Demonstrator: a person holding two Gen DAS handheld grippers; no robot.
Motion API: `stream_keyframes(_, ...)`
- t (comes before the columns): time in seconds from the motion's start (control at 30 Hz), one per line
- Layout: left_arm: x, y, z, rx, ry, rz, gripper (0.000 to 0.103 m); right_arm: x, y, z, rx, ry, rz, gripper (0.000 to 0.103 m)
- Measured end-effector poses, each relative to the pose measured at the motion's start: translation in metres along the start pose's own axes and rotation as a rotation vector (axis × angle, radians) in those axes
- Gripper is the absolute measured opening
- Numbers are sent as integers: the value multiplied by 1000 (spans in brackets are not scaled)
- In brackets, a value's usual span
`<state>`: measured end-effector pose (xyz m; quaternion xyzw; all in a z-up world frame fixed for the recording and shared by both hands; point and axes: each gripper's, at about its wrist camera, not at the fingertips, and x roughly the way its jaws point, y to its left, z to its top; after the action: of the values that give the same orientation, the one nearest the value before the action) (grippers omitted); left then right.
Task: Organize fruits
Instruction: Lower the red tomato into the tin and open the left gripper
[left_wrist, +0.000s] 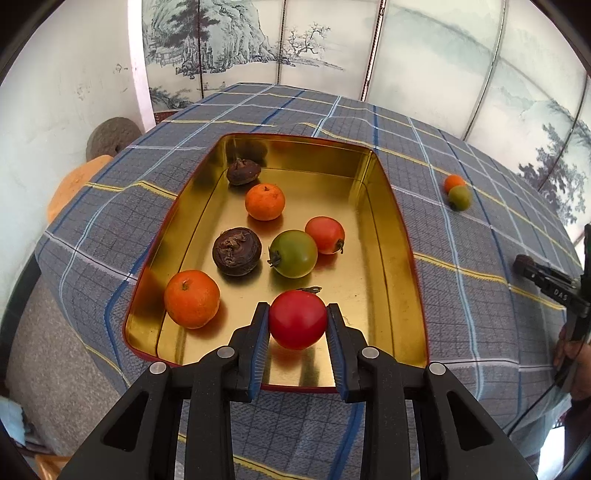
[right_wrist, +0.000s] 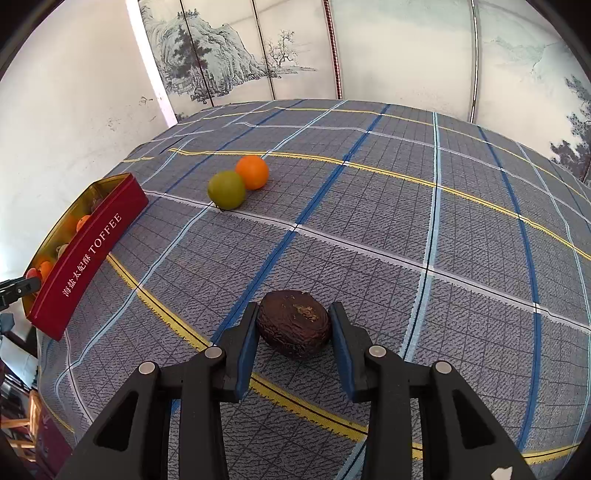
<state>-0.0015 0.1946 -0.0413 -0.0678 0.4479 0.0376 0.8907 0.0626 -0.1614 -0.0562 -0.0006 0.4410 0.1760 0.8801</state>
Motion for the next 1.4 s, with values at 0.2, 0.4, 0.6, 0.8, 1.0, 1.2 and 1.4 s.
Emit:
stream_keyframes(0.2, 4, -1, -2, 16, -7, 42, 32, 0, 0, 0, 0, 0, 0, 35)
stream_keyframes(0.4, 5, -2, -3, 23, -12, 63, 32, 0, 0, 0, -1, 0, 0, 35)
stream_keyframes(0.6, 5, -2, -3, 31, -12, 70, 32, 0, 0, 0, -1, 1, 0, 35)
stream_keyframes(0.8, 5, -2, -4, 29, -11, 73, 32, -1, 0, 0, -2, 1, -1, 35)
stream_keyframes(1.0, 1, 1, -5, 17, -20, 81, 34, -1, 1, 0, -2, 1, -1, 35)
stream_keyframes(1.2, -13, -5, -2, 41, -77, 104, 55, -1, 1, 1, -3, 1, -1, 35)
stream_keyframes(1.4, -19, -7, -1, 49, -99, 119, 58, -1, 1, 1, -4, 1, -2, 36)
